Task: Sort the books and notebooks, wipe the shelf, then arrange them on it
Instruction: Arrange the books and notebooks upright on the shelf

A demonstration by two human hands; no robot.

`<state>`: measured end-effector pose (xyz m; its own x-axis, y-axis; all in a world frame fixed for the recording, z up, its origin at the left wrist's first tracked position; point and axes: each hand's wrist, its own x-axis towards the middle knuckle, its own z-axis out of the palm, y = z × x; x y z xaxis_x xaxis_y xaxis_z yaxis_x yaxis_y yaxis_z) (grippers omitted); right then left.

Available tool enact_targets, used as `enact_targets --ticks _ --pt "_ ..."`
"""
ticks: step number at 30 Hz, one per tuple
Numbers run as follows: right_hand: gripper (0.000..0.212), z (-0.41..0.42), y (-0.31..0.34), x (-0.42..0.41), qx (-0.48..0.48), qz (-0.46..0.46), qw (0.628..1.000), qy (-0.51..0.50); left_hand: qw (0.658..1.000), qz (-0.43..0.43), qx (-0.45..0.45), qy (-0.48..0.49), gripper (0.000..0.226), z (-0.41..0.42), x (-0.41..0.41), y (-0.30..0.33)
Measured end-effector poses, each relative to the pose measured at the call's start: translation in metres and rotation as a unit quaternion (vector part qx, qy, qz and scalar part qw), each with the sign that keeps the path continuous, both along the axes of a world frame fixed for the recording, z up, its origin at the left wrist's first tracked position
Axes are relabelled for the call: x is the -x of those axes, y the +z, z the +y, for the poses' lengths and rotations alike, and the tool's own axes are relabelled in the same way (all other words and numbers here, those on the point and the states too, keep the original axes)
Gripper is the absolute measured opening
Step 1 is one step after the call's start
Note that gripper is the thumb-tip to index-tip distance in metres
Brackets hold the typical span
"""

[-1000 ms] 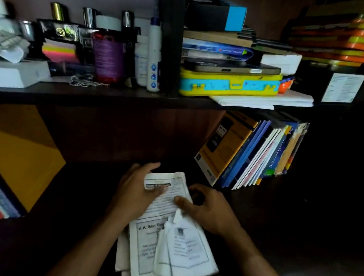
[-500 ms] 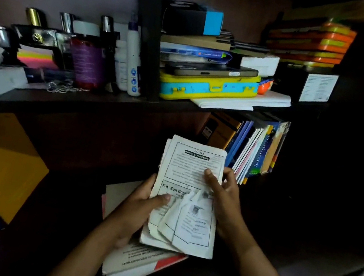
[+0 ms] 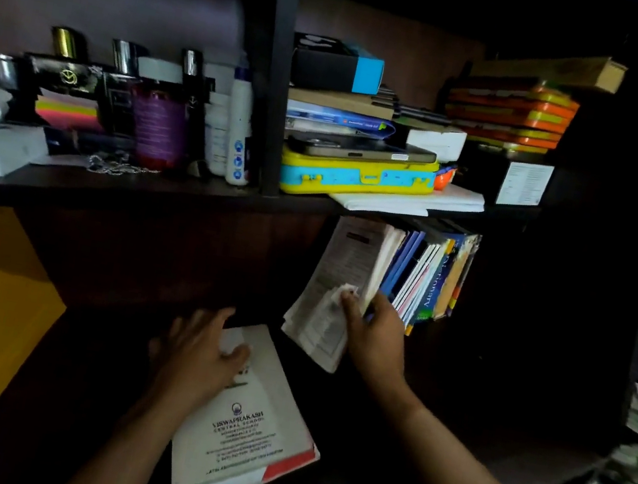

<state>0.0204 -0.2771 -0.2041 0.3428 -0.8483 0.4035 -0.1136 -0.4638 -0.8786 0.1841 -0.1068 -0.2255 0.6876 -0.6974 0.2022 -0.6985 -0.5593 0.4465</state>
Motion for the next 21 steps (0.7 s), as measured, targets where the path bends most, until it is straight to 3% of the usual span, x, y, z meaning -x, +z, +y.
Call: enact_targets --ticks 3,5,11,21 --pt "0.027 -0.016 0.004 -0.016 0.065 0.034 0.994 -0.079 0.996 0.033 -0.077 -0.015 0.064 -0.001 -0.003 -0.009" --pt "0.037 -0.026 0.001 -0.019 0.092 0.053 0.986 -0.129 0.998 0.033 -0.059 -0.014 0.07 -0.003 -0.003 -0.013" --pt "0.03 -0.032 0.005 -0.016 0.148 0.19 0.956 -0.166 0.998 0.047 -0.032 0.022 0.086 -0.006 -0.006 -0.016" --pt "0.034 -0.03 0.002 -0.039 0.098 0.074 0.978 -0.168 0.998 0.046 0.025 0.033 0.093 -0.009 -0.007 -0.024"
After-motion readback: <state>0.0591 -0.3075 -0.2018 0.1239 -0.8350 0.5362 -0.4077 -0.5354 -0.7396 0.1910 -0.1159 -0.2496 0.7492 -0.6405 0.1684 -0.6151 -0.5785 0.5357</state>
